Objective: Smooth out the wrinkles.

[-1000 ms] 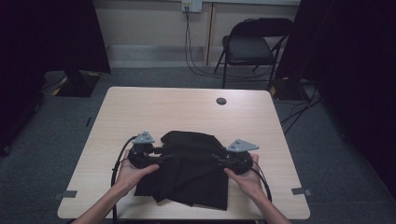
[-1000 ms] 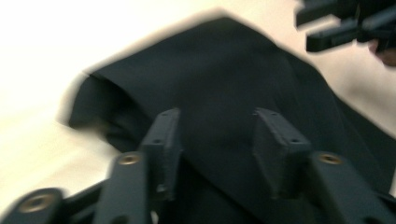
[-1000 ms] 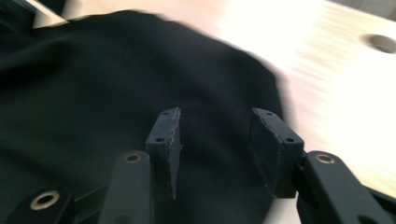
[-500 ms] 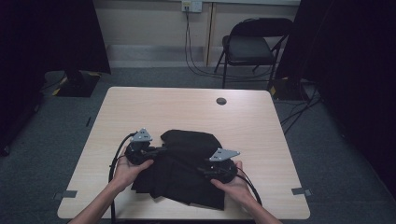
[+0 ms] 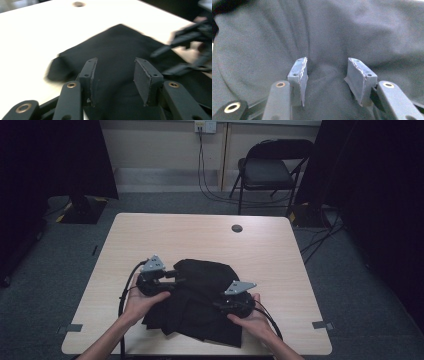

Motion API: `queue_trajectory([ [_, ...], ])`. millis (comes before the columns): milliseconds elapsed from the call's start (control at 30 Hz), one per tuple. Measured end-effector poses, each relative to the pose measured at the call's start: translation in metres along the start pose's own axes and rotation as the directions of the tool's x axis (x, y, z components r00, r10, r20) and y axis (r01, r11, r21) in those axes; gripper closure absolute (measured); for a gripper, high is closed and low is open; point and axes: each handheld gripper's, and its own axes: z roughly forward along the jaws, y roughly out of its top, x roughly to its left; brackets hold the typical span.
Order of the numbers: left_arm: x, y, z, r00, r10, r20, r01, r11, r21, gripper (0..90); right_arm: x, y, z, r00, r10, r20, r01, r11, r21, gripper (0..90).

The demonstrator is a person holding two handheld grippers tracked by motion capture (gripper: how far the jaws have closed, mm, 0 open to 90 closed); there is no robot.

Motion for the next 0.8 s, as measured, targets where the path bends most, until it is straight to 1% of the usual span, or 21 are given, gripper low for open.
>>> queue_trajectory([
  [33, -0.017, -0.004, 0.012, 0.9975, 0.029, 0.064, -0.031, 0.9989, 0.035, 55.2, 0.002, -0.002, -0.003, 0.9999, -0.014, 0.002, 0.014, 1.000, 0.011, 52.2],
  [67, -0.017, -0.004, 0.012, 0.9975, 0.029, 0.064, -0.031, 0.9989, 0.035, 55.0, 0.003, -0.005, -0.006, 0.9996, -0.027, 0.003, 0.027, 1.000, 0.014, 52.2],
  [100, -0.029, -0.014, 0.030, 0.9932, 0.045, 0.108, -0.056, 0.9935, 0.099, 53.6, 0.004, -0.008, -0.009, 0.9996, -0.028, 0.001, 0.028, 0.999, 0.017, 52.2],
  [133, -0.029, -0.014, 0.030, 0.9932, 0.045, 0.108, -0.056, 0.9935, 0.099, 52.0, 0.004, -0.011, -0.013, 0.9995, -0.030, -0.003, 0.030, 0.999, 0.018, 52.2],
  [167, -0.035, -0.022, 0.048, 0.9897, 0.053, 0.133, -0.072, 0.9874, 0.141, 50.8, 0.003, -0.014, -0.016, 0.9997, -0.021, -0.009, 0.021, 1.000, 0.014, 52.1],
  [200, -0.036, -0.024, 0.054, 0.9892, 0.054, 0.136, -0.074, 0.9868, 0.144, 50.2, 0.003, -0.017, -0.019, 0.9998, -0.016, -0.009, 0.016, 1.000, 0.013, 52.1],
  [233, -0.037, -0.024, 0.058, 0.9899, 0.060, 0.129, -0.079, 0.9856, 0.149, 50.1, 0.003, -0.019, -0.021, 0.9997, -0.023, -0.007, 0.023, 1.000, 0.017, 52.1],
  [267, -0.037, -0.024, 0.058, 0.9899, 0.060, 0.129, -0.079, 0.9856, 0.149, 49.2, 0.004, -0.019, -0.024, 0.9993, -0.036, -0.001, 0.036, 0.999, 0.021, 52.1],
  [300, -0.036, -0.024, 0.065, 0.9935, 0.034, 0.109, -0.051, 0.9877, 0.148, 47.8, 0.003, -0.019, -0.026, 0.9989, -0.046, 0.002, 0.046, 0.999, 0.024, 52.0],
  [333, -0.036, -0.024, 0.065, 0.9935, 0.034, 0.109, -0.051, 0.9877, 0.148, 47.0, 0.002, -0.018, -0.027, 0.9989, -0.047, -0.003, 0.047, 0.999, 0.020, 50.8],
  [367, -0.036, -0.025, 0.071, 0.9948, 0.034, 0.097, -0.049, 0.9857, 0.161, 47.0, -0.001, -0.016, -0.029, 0.9989, -0.045, -0.009, 0.045, 0.999, 0.013, 45.3],
  [400, -0.035, -0.027, 0.078, 0.9947, 0.037, 0.096, -0.054, 0.9813, 0.185, 46.5, -0.004, -0.014, -0.030, 0.9995, -0.033, -0.003, 0.033, 0.999, 0.008, 44.4],
  [467, -0.031, -0.028, 0.080, 0.9931, 0.012, 0.117, -0.034, 0.9823, 0.184, 45.9, -0.014, -0.006, -0.035, 0.9995, -0.013, 0.027, 0.014, 0.999, -0.035, 42.4],
  [533, -0.030, -0.029, 0.081, 0.9927, 0.004, 0.121, -0.026, 0.9827, 0.183, 45.8, -0.025, 0.003, -0.037, 0.9993, 0.019, 0.032, -0.016, 0.997, -0.077, 36.0],
  [567, -0.030, -0.029, 0.081, 0.9927, 0.004, 0.121, -0.026, 0.9827, 0.183, 45.8, -0.025, 0.003, -0.037, 0.9993, 0.019, 0.032, -0.016, 0.997, -0.077, 36.0],
  [600, -0.031, -0.030, 0.081, 0.9935, 0.007, 0.113, -0.028, 0.9833, 0.180, 45.9, -0.034, 0.014, -0.034, 0.9988, 0.032, 0.037, -0.029, 0.995, -0.091, 30.9],
  [633, -0.032, -0.031, 0.081, 0.9942, 0.011, 0.107, -0.029, 0.9840, 0.176, 45.9, -0.039, 0.018, -0.032, 0.9986, 0.036, 0.038, -0.032, 0.994, -0.105, 28.9],
  [667, -0.033, -0.032, 0.081, 0.9946, 0.019, 0.102, -0.036, 0.9846, 0.171, 45.9, -0.044, 0.023, -0.027, 0.9984, 0.044, 0.036, -0.040, 0.993, -0.108, 25.9],
  [700, -0.033, -0.032, 0.080, 0.9949, 0.024, 0.098, -0.040, 0.9851, 0.167, 46.0, -0.049, 0.027, -0.022, 0.9978, 0.048, 0.047, -0.043, 0.993, -0.107, 23.9],
  [767, -0.033, -0.032, 0.080, 0.9953, 0.018, 0.095, -0.034, 0.9851, 0.169, 46.0, -0.058, 0.034, -0.009, 0.9975, 0.063, 0.032, -0.060, 0.994, -0.094, 22.5],
  [800, -0.034, -0.033, 0.080, 0.9955, 0.021, 0.093, -0.036, 0.9857, 0.165, 46.0, -0.060, 0.036, -0.003, 0.9973, 0.061, 0.041, -0.057, 0.995, -0.082, 21.9],
])
